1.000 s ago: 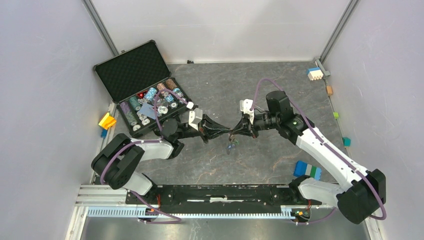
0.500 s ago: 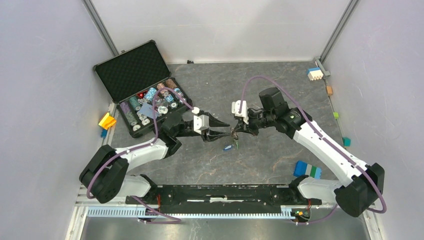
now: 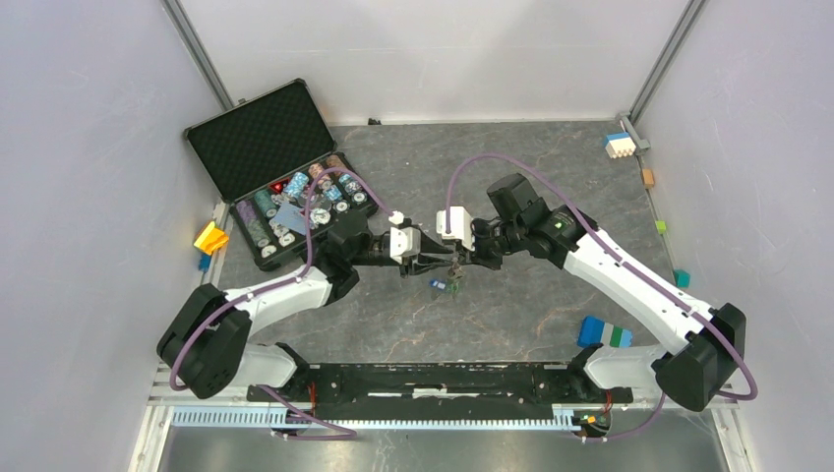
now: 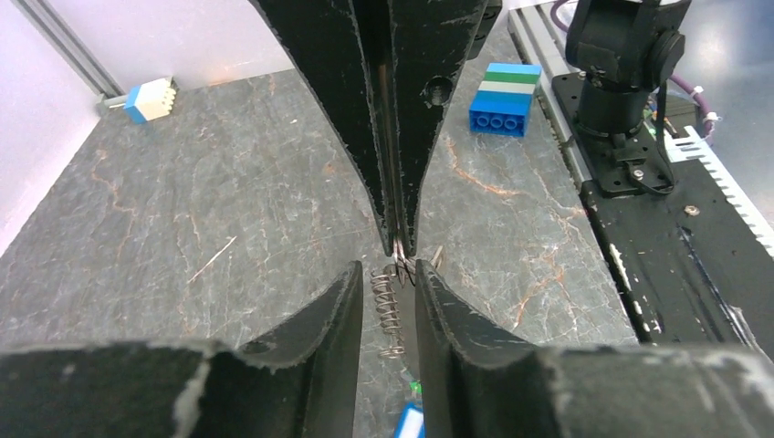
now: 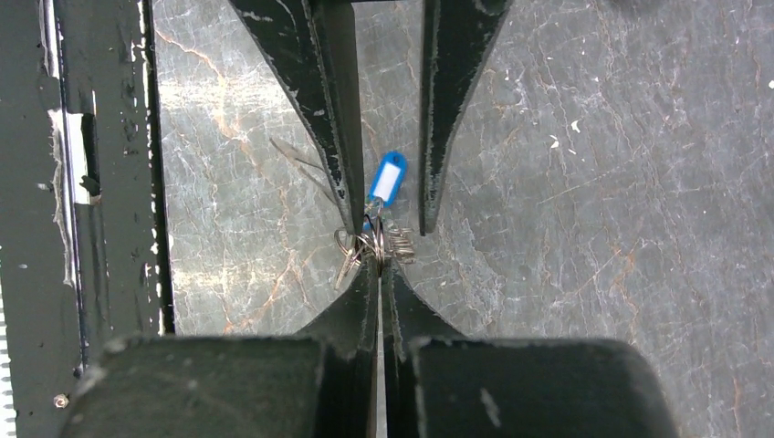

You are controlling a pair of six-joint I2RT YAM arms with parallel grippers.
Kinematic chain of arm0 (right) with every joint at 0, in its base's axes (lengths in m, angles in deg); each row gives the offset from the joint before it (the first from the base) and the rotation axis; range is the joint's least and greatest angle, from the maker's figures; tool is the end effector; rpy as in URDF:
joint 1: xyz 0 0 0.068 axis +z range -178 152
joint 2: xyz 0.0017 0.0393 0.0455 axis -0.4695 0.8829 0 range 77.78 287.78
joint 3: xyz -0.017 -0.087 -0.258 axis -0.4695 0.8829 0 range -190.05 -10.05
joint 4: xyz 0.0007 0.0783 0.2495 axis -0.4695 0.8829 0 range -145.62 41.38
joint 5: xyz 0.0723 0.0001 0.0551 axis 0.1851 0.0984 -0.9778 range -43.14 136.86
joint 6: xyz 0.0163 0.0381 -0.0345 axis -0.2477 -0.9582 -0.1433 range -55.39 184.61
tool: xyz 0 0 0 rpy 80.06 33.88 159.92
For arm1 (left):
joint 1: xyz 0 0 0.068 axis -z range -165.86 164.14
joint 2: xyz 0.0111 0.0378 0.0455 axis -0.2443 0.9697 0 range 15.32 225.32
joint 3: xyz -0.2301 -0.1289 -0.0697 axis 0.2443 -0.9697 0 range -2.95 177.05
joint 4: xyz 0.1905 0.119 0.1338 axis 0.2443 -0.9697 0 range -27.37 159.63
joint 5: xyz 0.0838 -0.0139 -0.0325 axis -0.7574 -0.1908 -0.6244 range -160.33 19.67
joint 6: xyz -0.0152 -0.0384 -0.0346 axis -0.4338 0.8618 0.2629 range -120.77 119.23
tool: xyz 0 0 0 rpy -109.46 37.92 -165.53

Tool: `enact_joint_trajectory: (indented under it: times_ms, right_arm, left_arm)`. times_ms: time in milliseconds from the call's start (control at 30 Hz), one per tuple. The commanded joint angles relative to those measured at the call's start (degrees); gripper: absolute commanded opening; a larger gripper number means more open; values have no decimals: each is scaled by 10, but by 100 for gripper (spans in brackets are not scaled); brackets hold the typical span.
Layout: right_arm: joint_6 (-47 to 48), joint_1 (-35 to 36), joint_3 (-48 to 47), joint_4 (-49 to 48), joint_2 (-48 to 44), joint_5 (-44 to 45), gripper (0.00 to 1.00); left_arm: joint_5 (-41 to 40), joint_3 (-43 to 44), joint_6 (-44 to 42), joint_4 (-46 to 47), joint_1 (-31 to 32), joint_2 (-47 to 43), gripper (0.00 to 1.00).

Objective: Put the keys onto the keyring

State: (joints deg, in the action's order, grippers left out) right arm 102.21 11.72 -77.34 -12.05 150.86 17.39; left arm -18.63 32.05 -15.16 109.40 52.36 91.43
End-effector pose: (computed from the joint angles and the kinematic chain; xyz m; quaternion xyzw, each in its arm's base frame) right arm 0.1898 0.1805 0.3213 -0.6355 0.6530 0.2447 0.3313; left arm 0.2002 -0.1931 0.2518 0.5584 0.4420 -0.4350 0.5509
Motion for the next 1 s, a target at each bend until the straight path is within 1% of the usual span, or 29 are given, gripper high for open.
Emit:
enact_joint_trajectory:
  times_ms: [0,33,200,667,900,967]
  right_arm:
    - [3,6,-21,-8,-1,7,0]
    - [3,6,-20,-10,-3,6,0]
    - [1,8,-15,-14,-4,5,0]
    - [-6,13,-7,-25,-2,-2,0]
    - [-4,14,-2,-24,-5,5,0]
    - [-3,14,-1,-23,-5,6,0]
  left_arm:
    - [24,23,-2,8,2,6,30]
    - [25,25,1,8,2,6,29]
    - [24,27,28,28,2,14,28]
    - [21,34,49,45,9,29,24]
    - [23,30,73,68,8,28,18]
    - [26,29,78,72,8,28,13]
